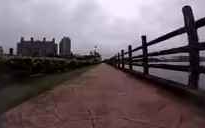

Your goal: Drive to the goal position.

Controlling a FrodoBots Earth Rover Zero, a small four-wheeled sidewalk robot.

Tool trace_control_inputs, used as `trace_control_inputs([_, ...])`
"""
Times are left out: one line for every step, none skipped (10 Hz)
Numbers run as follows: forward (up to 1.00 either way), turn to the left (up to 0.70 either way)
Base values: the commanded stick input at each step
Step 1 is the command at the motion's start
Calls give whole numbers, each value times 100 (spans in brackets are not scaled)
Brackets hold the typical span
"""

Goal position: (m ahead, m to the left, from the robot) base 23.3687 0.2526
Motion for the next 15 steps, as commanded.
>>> trace_control_inputs([100,0])
trace_control_inputs([100,0])
trace_control_inputs([100,0])
trace_control_inputs([100,0])
trace_control_inputs([100,0])
trace_control_inputs([100,0])
trace_control_inputs([100,0])
trace_control_inputs([100,0])
trace_control_inputs([100,0])
trace_control_inputs([100,0])
trace_control_inputs([100,0])
trace_control_inputs([100,0])
trace_control_inputs([100,0])
trace_control_inputs([100,0])
trace_control_inputs([100,0])
